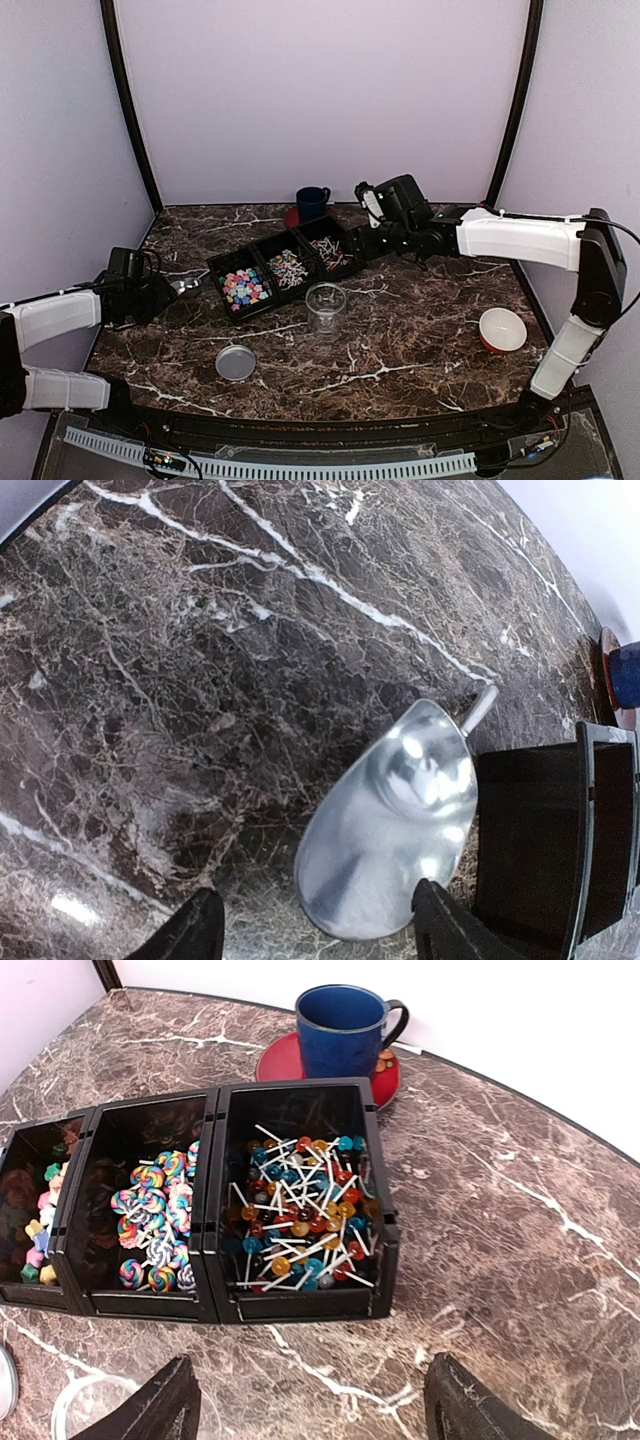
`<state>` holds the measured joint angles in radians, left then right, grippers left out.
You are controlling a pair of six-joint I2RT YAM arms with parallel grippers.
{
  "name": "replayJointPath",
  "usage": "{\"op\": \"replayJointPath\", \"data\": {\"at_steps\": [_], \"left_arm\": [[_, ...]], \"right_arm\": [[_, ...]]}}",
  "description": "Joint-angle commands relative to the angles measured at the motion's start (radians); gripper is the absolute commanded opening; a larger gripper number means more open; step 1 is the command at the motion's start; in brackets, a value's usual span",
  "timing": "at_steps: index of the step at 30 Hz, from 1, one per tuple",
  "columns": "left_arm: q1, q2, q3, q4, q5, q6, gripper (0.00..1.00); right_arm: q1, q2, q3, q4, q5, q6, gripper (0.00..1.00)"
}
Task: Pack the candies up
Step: Pick up the spatula from the center of the board.
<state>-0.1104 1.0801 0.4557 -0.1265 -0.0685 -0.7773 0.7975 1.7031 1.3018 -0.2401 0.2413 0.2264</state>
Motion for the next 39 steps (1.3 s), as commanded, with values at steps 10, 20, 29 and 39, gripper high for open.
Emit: {"op": "replayJointPath", "data": {"at_steps": [10,20,29,39], "left_arm": [[0.011,0.079,-0.021,0.133,-0.044,-0.072,0.40],[0.010,0.053,-0.035,0.161,-0.090,-0.077,0.17],[0.009,0.015,-0.045,0.148,-0.132,-0.087,0.02],[0.010,-0.072,-0.026,0.122,-0.162,-0.092,0.00]], "right_arm": [[-0.004,-0.101,-0.107,0.052,0.036,0.033,0.77],[-0.003,-0.094,-0.113,0.059,0.020,0.042,0.79],[-0.004,-0.095,-0.112,0.053,0.020,0.041,0.79],[-0.003,-0.093,-0.111,0.047,0.009,0.028,0.83]]}}
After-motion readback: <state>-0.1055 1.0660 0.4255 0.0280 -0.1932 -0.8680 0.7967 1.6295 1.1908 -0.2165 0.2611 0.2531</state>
